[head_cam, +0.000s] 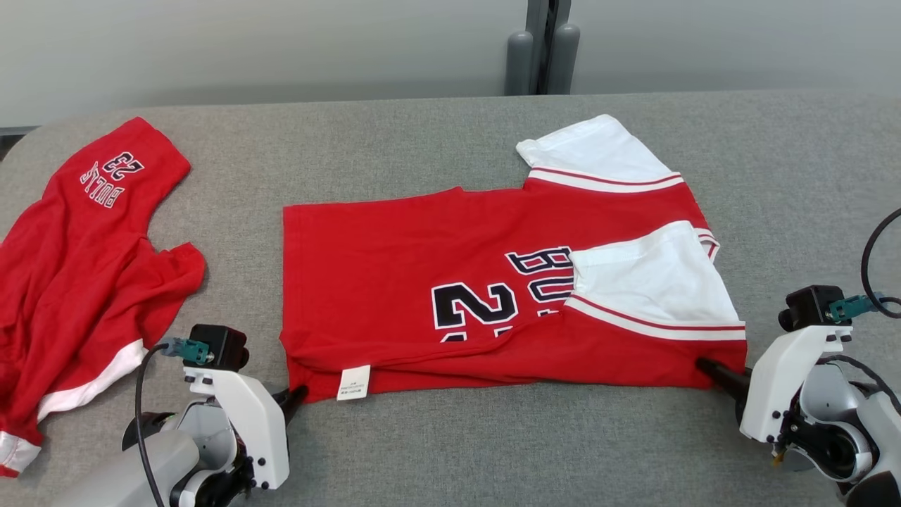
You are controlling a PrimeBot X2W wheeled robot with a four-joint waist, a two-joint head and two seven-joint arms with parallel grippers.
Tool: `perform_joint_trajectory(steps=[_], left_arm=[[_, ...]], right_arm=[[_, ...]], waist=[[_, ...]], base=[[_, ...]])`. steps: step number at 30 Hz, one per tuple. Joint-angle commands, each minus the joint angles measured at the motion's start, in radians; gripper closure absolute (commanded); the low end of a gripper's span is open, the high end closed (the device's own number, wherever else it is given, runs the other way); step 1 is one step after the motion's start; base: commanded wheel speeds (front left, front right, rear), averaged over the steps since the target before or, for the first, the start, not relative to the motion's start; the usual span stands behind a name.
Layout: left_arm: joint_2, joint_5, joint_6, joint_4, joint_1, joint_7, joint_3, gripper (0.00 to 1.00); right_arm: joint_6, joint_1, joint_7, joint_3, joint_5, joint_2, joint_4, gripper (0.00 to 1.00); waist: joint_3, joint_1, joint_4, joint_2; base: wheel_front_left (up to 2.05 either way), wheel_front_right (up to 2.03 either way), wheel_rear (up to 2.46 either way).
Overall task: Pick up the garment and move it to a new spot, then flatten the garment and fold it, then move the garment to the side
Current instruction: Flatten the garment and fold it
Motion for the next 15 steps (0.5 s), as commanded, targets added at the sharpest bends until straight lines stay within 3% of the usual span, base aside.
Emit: perform_joint_trajectory(steps=[1,10,15], left_arm=[[0.009,0.004,-0.002,-0.004,0.011,0.000,-0.005,1.00],[0.083,0.022,0.009,-0.122,0.077,0.005,-0.024,1.00],[0.134,0.043,0.036,-0.221,0.114,0.023,-0.037,1.00]], right_arm=[[0.000,0.023,0.007,-0.003,0.012,-0.011,-0.004,1.00],[0.000,0.090,0.031,-0.030,0.054,-0.061,-0.021,1.00],[0.000,0.140,0.045,-0.052,0.065,-0.087,-0.049,1.00]], waist=[[-0.016,0.0000,0.000,0.0000],[-0.096,0.0000,0.006,0.0000],[-0.123,0.0000,0.017,0.0000]], base=[[0.00,0.00,0.00],[0.00,0.00,0.00],[0.00,0.00,0.00]])
